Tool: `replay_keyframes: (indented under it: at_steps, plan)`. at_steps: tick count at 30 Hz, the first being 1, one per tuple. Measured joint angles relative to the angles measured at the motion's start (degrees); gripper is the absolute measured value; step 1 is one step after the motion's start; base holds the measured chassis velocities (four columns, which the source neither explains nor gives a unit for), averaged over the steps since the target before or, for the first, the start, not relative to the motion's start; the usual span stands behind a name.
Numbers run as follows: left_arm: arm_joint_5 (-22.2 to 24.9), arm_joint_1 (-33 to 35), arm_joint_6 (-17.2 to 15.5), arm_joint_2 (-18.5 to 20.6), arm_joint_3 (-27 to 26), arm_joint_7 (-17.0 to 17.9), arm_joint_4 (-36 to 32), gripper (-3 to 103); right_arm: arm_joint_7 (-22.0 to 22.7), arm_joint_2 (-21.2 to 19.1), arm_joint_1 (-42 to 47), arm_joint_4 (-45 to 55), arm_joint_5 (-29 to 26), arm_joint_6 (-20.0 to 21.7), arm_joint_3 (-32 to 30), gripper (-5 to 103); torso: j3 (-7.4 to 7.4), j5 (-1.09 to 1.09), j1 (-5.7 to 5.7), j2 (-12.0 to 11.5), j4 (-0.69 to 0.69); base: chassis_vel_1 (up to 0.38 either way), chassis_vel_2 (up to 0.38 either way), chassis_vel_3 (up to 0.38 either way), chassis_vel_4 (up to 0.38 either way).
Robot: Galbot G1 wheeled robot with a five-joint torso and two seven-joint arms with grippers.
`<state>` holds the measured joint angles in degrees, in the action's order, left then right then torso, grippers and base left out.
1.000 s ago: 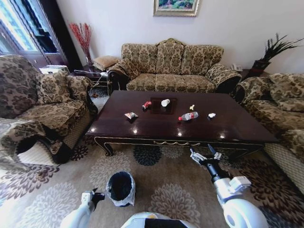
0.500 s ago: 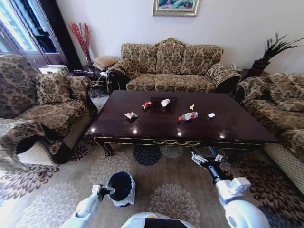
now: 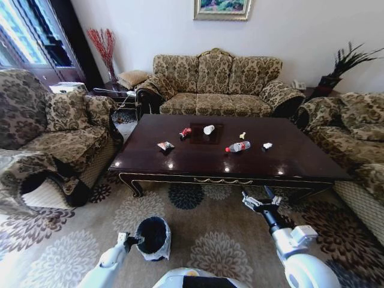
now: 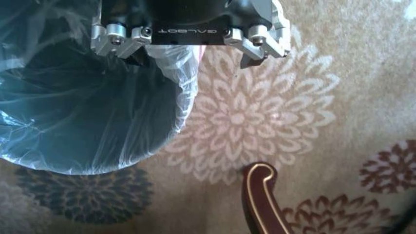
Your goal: Move to the front of the table and place the trash on the table into the trash bin.
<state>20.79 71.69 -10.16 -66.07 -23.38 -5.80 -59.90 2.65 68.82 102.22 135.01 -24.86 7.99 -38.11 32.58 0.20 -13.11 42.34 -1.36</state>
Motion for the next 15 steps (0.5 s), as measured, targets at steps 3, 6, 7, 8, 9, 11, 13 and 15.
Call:
replay_keyframes:
  at_steps: [3, 6, 7, 8, 9, 11, 13, 15]
  plan:
    - [-0.3, -0.2, -0.3, -0.2, 0.0, -0.4, 0.1, 88, 0.0, 0.0, 0.3, 0.0, 0.0, 0.0, -0.1, 100, 0.0, -0.09, 0.01, 0.0, 0.04, 0.0, 0.0, 0.0, 0.0]
    - [-1.2, 1.2, -2.6, 0.6, 0.0, -0.6, -2.7, 80, 0.0, 0.0, 0.2, 0.0, 0.0, 0.0, -0.2, 100, 0.02, -0.27, -0.01, 0.0, 0.09, 0.0, 0.0, 0.0, 0.0]
    - [-1.2, 1.2, -2.6, 0.6, 0.0, -0.6, -2.7, 80, 0.0, 0.0, 0.2, 0.0, 0.0, 0.0, -0.2, 100, 0.02, -0.27, -0.01, 0.0, 0.09, 0.0, 0.0, 0.0, 0.0]
    - [-1.9, 2.0, -3.8, 0.9, 0.0, -0.9, -4.1, 72, 0.1, -0.1, 0.1, 0.0, 0.0, 0.0, -0.2, 100, 0.03, -0.34, -0.02, -0.1, 0.11, 0.0, 0.0, 0.0, 0.0]
    - [-2.6, 2.7, -4.6, 1.2, 0.1, -1.3, -5.0, 72, 0.1, -0.1, 0.0, 0.0, 0.0, 0.0, -0.2, 100, 0.03, -0.35, -0.03, -0.1, 0.11, 0.0, 0.0, 0.0, 0.0]
    - [-3.3, 3.1, -5.2, 1.5, 0.1, -1.5, -5.7, 68, 0.1, -0.1, 0.0, 0.0, -0.1, 0.0, -0.1, 100, 0.04, -0.34, -0.03, -0.1, 0.11, 0.0, 0.0, 0.0, 0.0]
    - [-4.7, 4.2, -6.6, 2.3, -0.2, -2.1, -7.8, 59, 0.1, 0.1, -0.1, -0.2, -0.2, 0.0, 0.1, 100, 0.04, -0.3, -0.03, -0.1, 0.09, 0.0, 0.0, 0.0, 0.0]
    - [-5.0, 4.6, -7.0, 2.7, -0.4, -2.3, -8.7, 55, 0.1, 0.2, 0.0, -0.2, -0.2, -0.1, 0.2, 100, 0.03, -0.23, -0.02, -0.1, 0.09, 0.0, 0.0, 0.0, 0.0]
